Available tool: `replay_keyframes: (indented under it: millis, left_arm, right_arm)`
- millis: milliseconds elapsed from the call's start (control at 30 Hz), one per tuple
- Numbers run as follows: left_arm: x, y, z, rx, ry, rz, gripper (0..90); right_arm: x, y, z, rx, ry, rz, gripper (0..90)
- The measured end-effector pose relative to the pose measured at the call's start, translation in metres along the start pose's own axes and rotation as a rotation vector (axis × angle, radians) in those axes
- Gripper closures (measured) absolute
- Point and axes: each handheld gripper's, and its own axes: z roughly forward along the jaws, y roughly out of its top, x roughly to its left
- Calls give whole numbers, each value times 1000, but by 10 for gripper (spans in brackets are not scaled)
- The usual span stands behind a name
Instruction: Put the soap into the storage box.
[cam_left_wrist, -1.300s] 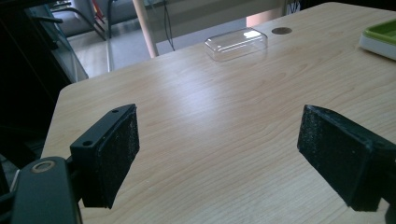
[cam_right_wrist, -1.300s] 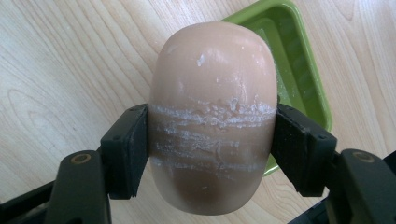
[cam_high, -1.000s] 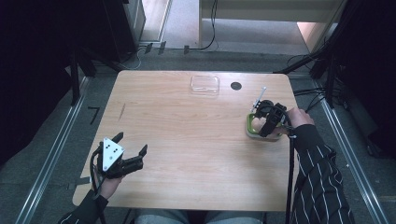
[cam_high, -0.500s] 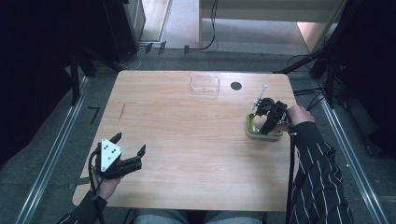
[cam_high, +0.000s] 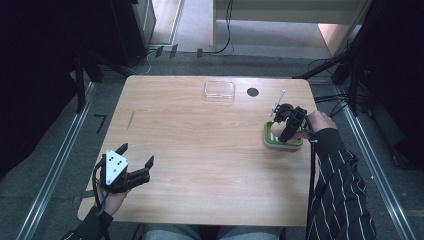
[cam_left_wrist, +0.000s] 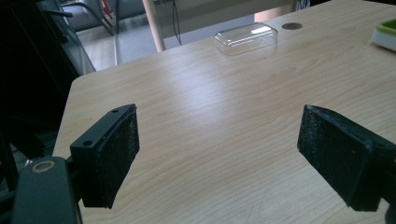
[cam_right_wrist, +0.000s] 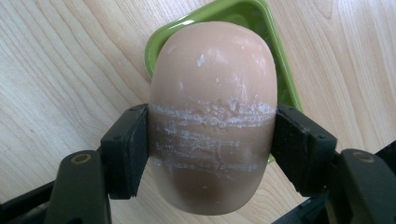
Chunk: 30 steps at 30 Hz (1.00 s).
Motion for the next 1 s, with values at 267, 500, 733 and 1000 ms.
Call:
replay_keyframes:
  millis: [267, 500, 733, 1000]
  left_arm:
    - [1, -1, -2, 5, 7, 0, 133]
    - [2, -2, -5, 6, 14, -2, 133]
    - [3, -3, -7, 8, 21, -1, 133]
    - [6, -6, -13, 8, 39, -7, 133]
  right_arm:
    - [-4, -1, 2, -8, 6, -2, 335]
    - [-8, -1, 5, 0, -2, -3, 335]
    - [-11, -1, 10, 8, -8, -20, 335]
    - [-16, 0, 18, 6, 0, -21, 335]
